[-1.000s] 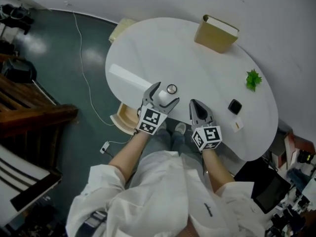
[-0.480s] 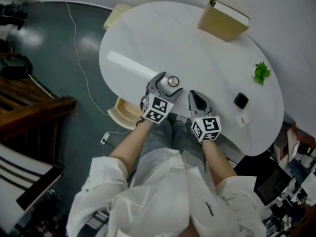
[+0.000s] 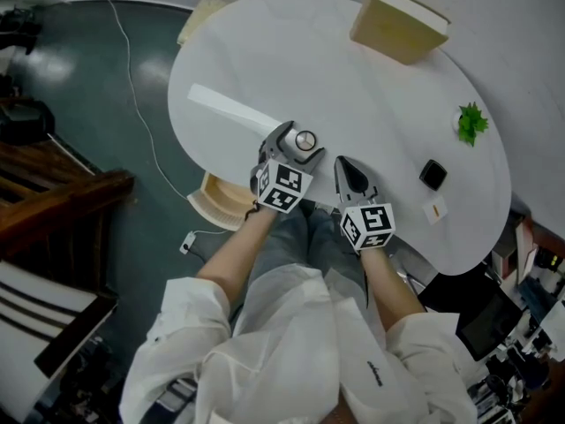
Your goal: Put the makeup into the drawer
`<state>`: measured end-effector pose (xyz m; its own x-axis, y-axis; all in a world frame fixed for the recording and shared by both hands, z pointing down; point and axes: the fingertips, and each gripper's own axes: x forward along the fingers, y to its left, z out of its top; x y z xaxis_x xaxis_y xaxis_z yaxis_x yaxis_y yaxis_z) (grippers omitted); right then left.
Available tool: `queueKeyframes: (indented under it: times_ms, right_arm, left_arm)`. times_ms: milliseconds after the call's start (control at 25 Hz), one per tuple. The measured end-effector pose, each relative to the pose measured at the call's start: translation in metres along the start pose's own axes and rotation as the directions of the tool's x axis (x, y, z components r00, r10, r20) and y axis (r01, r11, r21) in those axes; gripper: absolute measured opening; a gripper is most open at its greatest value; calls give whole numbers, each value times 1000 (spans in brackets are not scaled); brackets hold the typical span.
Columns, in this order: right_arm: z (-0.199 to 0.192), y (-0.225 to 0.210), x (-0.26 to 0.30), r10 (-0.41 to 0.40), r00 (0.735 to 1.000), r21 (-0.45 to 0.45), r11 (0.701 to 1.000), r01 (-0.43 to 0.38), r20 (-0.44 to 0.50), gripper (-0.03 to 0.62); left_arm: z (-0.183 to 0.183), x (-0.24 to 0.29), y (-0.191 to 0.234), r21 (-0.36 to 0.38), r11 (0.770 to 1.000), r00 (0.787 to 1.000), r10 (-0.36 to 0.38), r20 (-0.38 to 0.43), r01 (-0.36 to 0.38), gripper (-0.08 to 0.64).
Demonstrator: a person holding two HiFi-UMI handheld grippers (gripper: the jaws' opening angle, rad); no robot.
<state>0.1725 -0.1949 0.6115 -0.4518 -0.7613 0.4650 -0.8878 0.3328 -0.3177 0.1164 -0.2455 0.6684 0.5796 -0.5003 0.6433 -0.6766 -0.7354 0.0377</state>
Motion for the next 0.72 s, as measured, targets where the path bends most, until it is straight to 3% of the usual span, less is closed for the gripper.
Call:
queueKeyframes:
  times_ms: [120,200,400,480,720]
  right_arm:
    - [-2,0,0,3,1000,0,1000,-3,-3,17]
    - [-3,0,1,7,1000,-1,1000,-7,-6,17]
    - [-4,3,2,14,1000,-2,1000,-14,-7,17]
    - [-3,4,3,15,1000,-4,1000,-15,-7,17]
    - [-4,8,2,18,1000,-7,1000,-18,-6,17]
  left_arm:
    - [-1,1,1,19,1000,1000,16,-8,-16,391]
    - [-2,1,1,41,999,1000,27,-14,-27,325]
    - [-2,1,-1,64,998,1000,22,-17,-21,297]
    - [-2,2,-3,79,997,1000,13,-21,-11,249]
    - [0,0,-3,71,997,1000,4,-16,-3,242]
